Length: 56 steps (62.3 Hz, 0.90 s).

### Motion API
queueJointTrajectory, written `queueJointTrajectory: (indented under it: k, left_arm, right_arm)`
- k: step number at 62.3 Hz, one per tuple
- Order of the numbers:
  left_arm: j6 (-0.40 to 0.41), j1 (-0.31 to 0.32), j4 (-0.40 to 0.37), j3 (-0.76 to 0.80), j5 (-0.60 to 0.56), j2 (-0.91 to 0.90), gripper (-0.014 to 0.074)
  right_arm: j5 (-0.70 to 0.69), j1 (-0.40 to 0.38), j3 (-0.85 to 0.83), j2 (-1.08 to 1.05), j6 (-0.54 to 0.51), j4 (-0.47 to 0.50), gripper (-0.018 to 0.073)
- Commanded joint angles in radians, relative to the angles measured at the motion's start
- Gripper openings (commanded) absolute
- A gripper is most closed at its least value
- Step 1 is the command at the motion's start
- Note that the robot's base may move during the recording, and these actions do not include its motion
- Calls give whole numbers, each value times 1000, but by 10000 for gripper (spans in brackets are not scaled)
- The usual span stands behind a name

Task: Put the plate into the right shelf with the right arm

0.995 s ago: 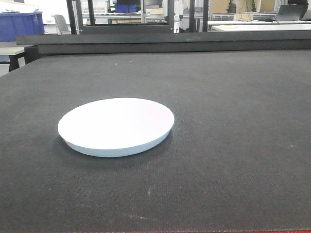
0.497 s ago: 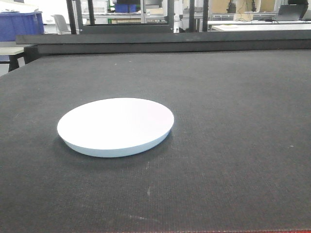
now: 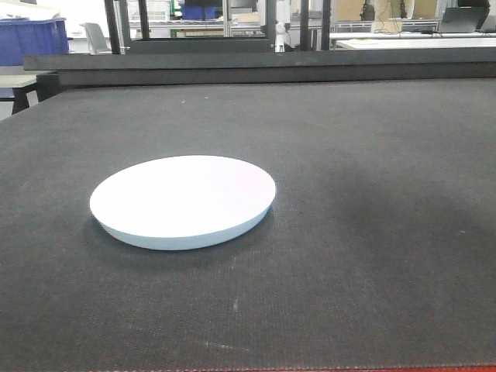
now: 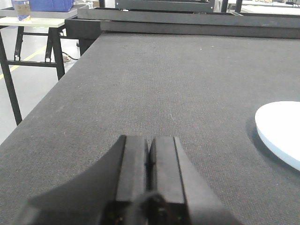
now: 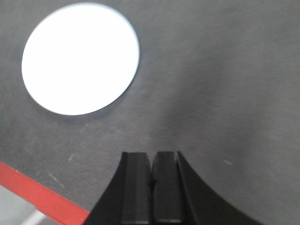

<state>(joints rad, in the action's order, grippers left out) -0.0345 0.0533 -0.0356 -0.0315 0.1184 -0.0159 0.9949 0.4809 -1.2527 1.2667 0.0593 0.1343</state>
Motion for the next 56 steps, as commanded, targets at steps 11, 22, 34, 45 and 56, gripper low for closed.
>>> queueJointTrajectory:
  k: [11, 22, 34, 45, 56]
  left_arm:
    - [3, -3, -6, -10, -86, -6, -47]
    - [3, -3, -6, -10, -86, -6, -47]
    - [3, -3, -6, -10, -86, -6, -47]
    - [3, -3, -6, -10, -86, -6, -47]
    - [3, -3, -6, -10, -86, -6, -47]
  right_arm:
    - [111, 109, -309, 447, -11, -20, 398]
    - [348, 109, -650, 762, 50, -16, 617]
    - [347, 117, -837, 891, 131, 9, 614]
    - [346, 112, -850, 891, 146, -56, 614]
    - [346, 114, -850, 891, 146, -56, 611]
